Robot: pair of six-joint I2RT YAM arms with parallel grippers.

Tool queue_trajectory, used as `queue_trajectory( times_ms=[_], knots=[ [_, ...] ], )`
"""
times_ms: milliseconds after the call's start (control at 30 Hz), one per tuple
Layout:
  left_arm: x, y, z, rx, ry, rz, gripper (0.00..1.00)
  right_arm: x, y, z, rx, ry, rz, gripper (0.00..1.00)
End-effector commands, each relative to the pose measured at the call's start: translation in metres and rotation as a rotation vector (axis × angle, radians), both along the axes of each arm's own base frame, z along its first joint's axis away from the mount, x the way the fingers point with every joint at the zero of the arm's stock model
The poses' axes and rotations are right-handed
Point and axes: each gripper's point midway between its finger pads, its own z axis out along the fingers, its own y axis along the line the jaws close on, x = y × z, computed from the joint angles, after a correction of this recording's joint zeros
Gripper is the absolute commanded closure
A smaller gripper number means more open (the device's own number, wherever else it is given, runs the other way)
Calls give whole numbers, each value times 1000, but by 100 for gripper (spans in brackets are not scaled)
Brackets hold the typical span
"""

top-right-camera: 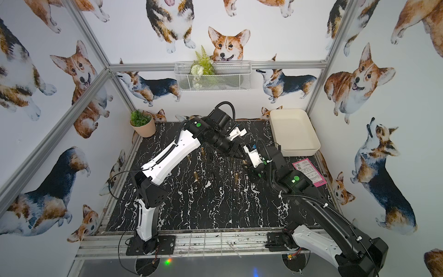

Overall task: Open the lipstick cap
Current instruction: Place the lipstick at the center of the board.

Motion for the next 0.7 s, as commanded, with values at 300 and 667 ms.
queue_trajectory(
  times_ms=[300,667],
  knots=[
    [-3,1,0,10,-2,-17,85,0,2,7,5,-20,16,96],
    [-1,1,4,1,-12,-13,86,2,-1,8,-5,-21,-5,84]
  ],
)
